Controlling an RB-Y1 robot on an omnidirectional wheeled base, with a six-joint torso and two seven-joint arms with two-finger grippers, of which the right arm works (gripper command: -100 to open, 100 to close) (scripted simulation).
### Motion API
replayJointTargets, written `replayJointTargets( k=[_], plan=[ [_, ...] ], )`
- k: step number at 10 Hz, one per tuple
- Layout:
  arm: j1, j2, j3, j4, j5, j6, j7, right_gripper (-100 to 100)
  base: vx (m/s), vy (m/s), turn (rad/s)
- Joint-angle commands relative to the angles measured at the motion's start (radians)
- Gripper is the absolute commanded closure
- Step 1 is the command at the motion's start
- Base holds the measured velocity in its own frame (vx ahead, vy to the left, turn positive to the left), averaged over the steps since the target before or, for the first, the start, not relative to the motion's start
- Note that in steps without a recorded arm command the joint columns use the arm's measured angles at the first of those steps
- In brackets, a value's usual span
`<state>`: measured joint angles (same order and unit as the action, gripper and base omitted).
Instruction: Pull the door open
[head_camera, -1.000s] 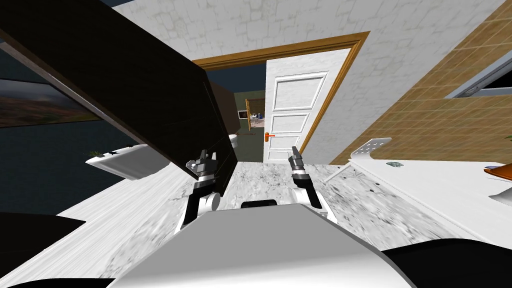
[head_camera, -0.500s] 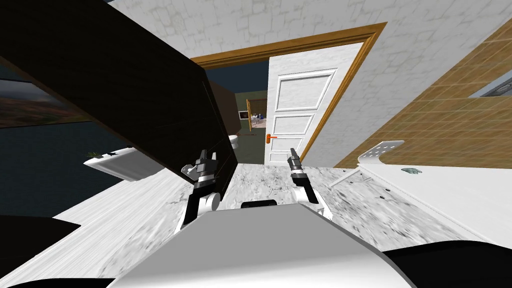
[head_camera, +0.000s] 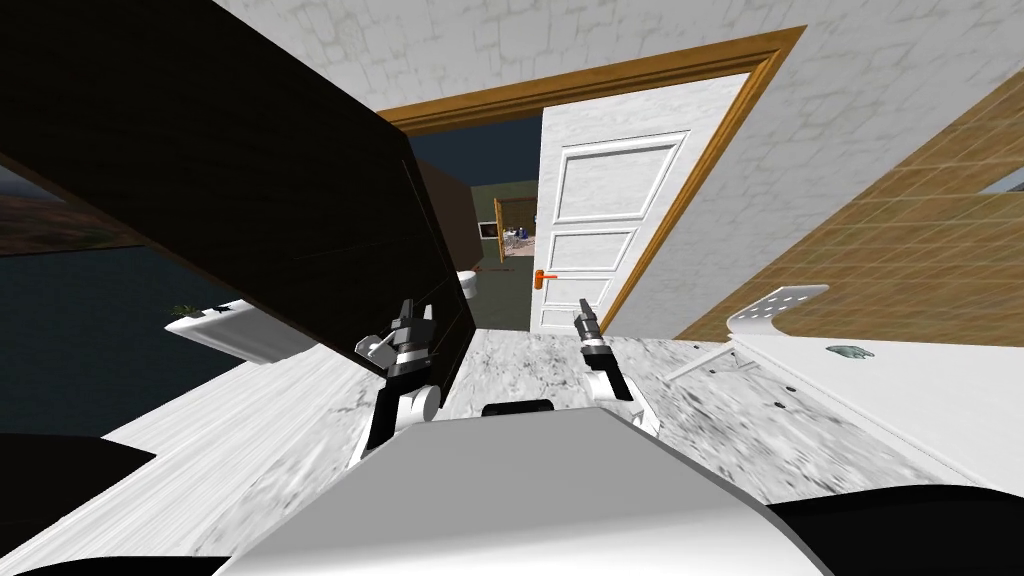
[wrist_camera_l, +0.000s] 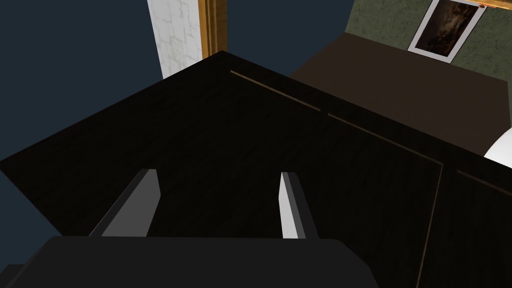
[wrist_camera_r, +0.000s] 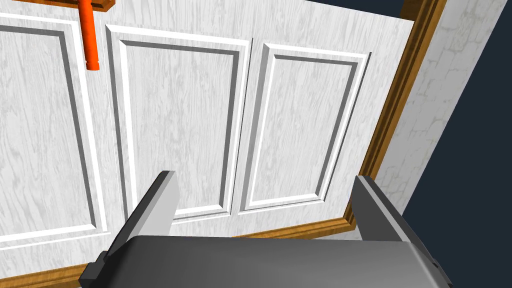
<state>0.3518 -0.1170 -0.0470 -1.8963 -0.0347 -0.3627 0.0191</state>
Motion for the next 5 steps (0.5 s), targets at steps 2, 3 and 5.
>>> replayJointTargets(
  k=[2, 3, 5],
  plan=[
    [-0.028, -0.012, -0.008, 0.063, -0.023, 0.009, -0.002, -100, 0.141, 0.005, 0.032],
    [-0.036, -0.016, -0.011, 0.081, -0.030, 0.012, -0.002, -100, 0.137, 0.006, 0.016],
    [-0.053, -0.023, -0.016, 0.118, -0.043, 0.016, -0.004, -100, 0.111, 0.019, 0.018]
  ],
)
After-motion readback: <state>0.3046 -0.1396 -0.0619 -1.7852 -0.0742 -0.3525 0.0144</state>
